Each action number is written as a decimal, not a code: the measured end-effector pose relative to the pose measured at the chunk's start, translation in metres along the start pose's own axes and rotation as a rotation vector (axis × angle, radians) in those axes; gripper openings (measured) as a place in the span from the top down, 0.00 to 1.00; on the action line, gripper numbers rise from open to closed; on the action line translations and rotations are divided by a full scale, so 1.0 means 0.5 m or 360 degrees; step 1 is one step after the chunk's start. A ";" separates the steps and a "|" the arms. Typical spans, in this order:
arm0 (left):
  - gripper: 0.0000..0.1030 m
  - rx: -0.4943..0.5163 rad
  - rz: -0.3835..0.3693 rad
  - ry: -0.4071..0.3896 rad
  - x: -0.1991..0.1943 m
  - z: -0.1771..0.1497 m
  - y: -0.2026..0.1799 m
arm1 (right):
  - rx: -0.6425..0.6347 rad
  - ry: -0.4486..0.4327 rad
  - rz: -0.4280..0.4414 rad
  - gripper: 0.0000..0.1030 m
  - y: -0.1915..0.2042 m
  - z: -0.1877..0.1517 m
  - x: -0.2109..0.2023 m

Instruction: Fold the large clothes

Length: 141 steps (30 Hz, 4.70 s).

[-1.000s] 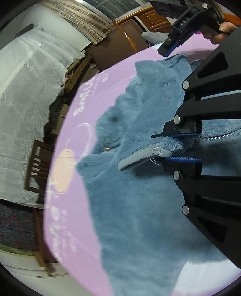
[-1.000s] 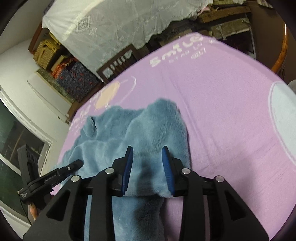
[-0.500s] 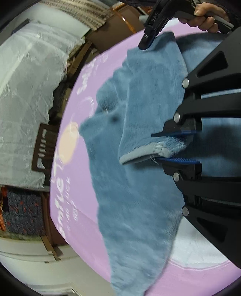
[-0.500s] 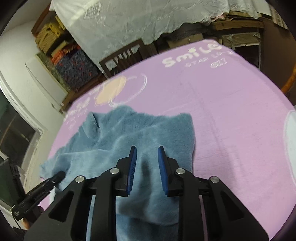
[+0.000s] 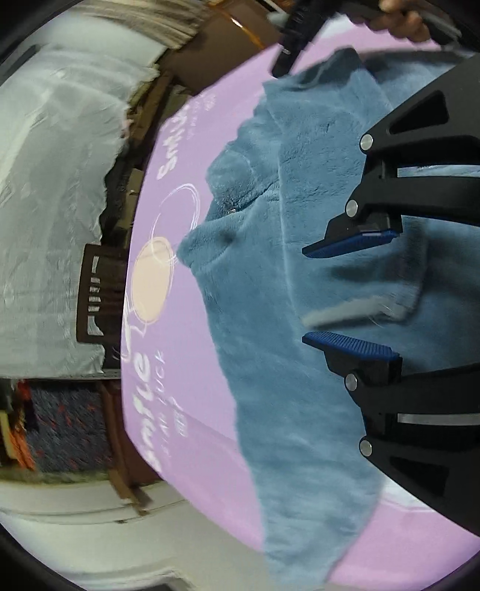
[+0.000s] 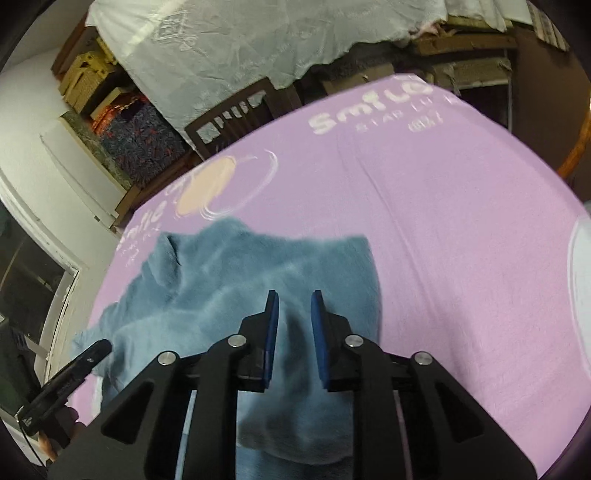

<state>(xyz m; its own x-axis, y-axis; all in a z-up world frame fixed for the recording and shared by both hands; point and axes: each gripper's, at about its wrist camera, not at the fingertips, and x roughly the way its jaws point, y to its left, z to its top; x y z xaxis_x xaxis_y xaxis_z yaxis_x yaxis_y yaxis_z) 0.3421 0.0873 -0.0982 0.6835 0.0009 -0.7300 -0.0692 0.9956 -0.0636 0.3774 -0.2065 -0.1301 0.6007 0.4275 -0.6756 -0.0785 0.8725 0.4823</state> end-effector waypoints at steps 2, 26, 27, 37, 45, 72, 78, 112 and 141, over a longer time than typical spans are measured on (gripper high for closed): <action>0.60 0.0003 0.0031 0.0019 0.021 0.000 -0.009 | -0.0018 0.0006 -0.0013 0.82 0.014 0.011 0.010; 0.37 -0.0222 -0.0045 0.0044 -0.011 -0.029 0.085 | 0.0019 0.0040 0.0108 0.71 0.007 -0.033 -0.048; 0.36 -0.0232 -0.0033 0.0019 -0.028 -0.032 0.097 | -0.0012 0.0053 0.0100 0.70 0.019 -0.046 -0.054; 0.34 -0.0671 0.0089 -0.0039 -0.125 -0.077 0.345 | 0.0039 0.0288 0.0043 0.70 0.015 -0.104 -0.016; 0.35 -0.1030 0.0047 -0.0065 -0.152 -0.089 0.540 | -0.0109 0.0084 0.0084 0.56 0.117 -0.132 -0.112; 0.90 -0.0918 0.0191 -0.0178 -0.136 -0.071 0.531 | -0.0141 0.0044 -0.0023 0.49 0.122 -0.178 -0.012; 0.90 -0.0696 0.0273 -0.0210 -0.173 -0.027 0.440 | -0.0077 0.0068 0.0023 0.49 0.111 -0.171 -0.011; 0.47 0.0277 -0.0061 -0.0003 -0.075 -0.097 -0.095 | 0.0228 0.0041 0.0162 0.49 0.032 -0.138 -0.052; 0.29 -0.0244 0.0061 0.0190 0.011 -0.043 0.281 | -0.1702 -0.0150 -0.0135 0.33 0.549 -0.351 0.019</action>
<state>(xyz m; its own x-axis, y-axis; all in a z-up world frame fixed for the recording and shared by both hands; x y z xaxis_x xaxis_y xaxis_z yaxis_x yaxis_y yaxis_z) 0.3205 0.2250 -0.1258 0.5878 0.0184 -0.8088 -0.2095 0.9691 -0.1302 0.2220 0.0787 -0.1021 0.6923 0.3760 -0.6159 -0.6613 0.6722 -0.3329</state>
